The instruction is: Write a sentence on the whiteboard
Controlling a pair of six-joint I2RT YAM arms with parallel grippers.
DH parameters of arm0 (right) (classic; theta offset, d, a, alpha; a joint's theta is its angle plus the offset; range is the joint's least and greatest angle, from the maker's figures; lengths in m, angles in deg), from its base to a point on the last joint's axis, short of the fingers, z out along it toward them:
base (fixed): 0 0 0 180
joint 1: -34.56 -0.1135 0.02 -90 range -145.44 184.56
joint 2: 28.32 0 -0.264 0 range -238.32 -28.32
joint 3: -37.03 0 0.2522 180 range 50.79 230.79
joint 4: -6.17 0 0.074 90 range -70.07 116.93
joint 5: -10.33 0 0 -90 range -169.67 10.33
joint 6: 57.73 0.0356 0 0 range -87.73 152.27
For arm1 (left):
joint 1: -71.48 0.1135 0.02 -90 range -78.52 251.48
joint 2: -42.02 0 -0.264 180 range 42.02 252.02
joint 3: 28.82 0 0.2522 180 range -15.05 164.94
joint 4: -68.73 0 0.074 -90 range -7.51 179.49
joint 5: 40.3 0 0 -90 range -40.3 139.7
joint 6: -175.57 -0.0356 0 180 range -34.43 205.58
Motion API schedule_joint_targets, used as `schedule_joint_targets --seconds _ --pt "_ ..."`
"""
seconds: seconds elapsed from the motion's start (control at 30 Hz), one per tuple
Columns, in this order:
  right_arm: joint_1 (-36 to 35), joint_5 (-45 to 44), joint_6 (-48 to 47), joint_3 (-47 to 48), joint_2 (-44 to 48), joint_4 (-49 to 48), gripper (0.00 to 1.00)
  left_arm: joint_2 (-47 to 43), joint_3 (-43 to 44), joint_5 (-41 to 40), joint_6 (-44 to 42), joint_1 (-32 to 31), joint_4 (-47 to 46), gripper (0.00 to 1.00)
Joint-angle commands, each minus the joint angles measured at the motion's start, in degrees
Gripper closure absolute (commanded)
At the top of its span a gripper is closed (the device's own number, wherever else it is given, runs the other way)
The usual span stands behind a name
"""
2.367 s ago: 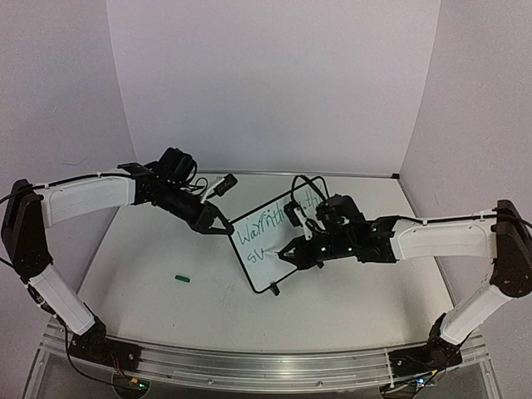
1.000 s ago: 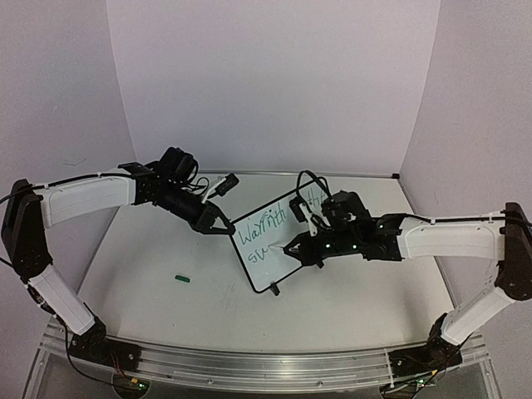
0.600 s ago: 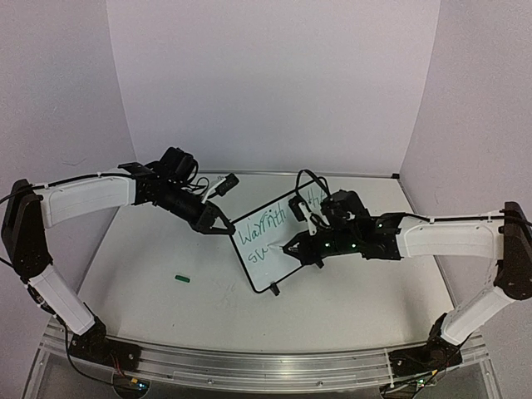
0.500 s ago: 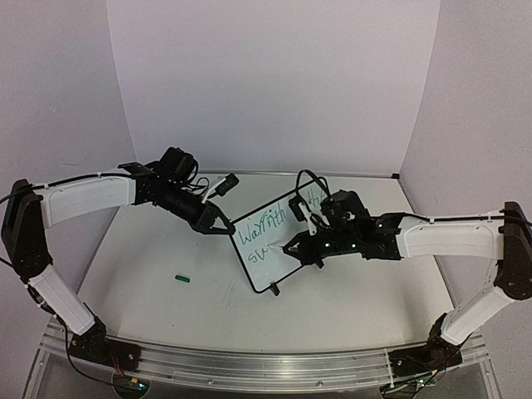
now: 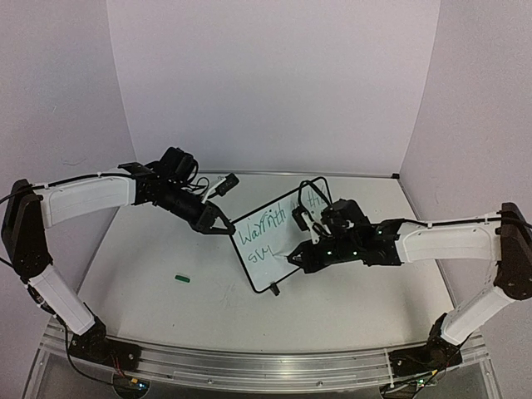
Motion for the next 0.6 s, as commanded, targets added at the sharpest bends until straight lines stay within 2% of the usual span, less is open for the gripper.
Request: schedule_joint_targets --seconds 0.0,0.57 --pt "0.2 -0.4 -0.3 2.4 0.2 -1.3 1.0 2.2 -0.3 0.7 -1.5 -2.8 4.2 1.0" --pt "0.4 -2.8 -1.0 5.2 0.1 -1.2 1.0 2.1 -0.3 0.6 -1.6 -2.8 4.3 1.0"
